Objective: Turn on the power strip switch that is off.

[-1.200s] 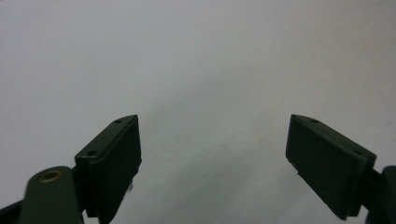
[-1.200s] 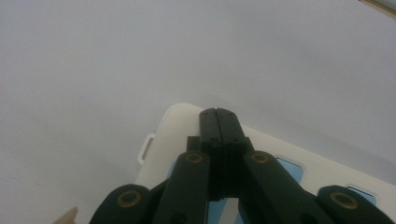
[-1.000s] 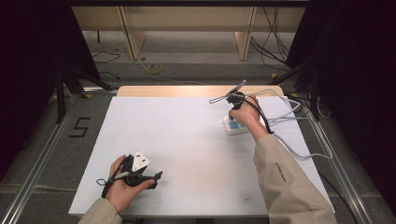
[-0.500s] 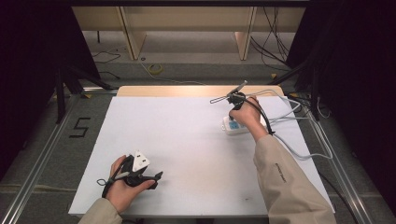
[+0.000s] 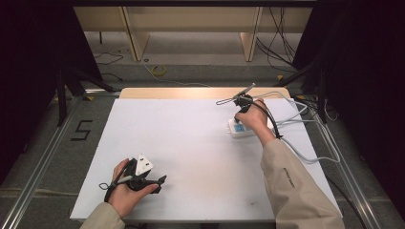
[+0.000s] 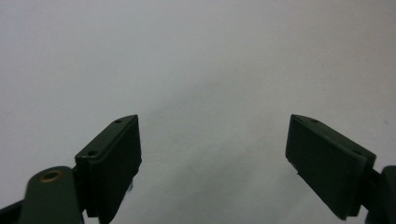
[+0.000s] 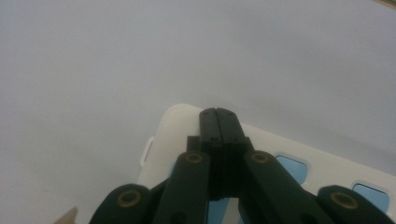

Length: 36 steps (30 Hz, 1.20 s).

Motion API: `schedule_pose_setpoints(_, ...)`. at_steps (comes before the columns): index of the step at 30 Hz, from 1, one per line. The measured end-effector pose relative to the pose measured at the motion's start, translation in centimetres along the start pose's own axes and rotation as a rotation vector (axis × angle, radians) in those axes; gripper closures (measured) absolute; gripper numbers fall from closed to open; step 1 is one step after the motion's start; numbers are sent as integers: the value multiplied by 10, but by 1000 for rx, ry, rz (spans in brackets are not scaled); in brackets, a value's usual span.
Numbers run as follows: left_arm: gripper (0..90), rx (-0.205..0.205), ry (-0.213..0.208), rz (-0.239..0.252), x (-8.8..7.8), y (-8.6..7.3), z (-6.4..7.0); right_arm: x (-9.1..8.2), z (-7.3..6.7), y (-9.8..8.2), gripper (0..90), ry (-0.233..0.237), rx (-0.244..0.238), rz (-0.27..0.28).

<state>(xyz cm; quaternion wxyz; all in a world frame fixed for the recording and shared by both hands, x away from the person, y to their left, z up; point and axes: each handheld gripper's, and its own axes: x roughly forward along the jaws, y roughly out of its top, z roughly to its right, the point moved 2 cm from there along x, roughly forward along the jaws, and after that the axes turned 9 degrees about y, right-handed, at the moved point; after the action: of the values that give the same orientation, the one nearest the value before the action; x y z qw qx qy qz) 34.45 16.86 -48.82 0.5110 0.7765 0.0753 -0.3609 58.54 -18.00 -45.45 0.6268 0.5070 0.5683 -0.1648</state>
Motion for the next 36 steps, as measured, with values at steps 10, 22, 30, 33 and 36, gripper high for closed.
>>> schedule_pose_setpoints(10,179,-1,1,-3,1,0,0,0,0,-1,900,-1,1,8)
schedule_pose_setpoints(22,180,0,2,-3,1,0,0,-4,-4,0,900,4,-30,17)
schedule_pose_setpoints(30,181,-1,2,-2,0,0,0,-14,-6,-3,900,-2,-60,21)
schedule_pose_setpoints(33,181,-1,3,-2,1,0,0,-17,-7,-6,900,6,-61,18)
schedule_pose_setpoints(36,181,-1,4,-1,1,0,0,-18,-9,-10,897,18,-64,19)
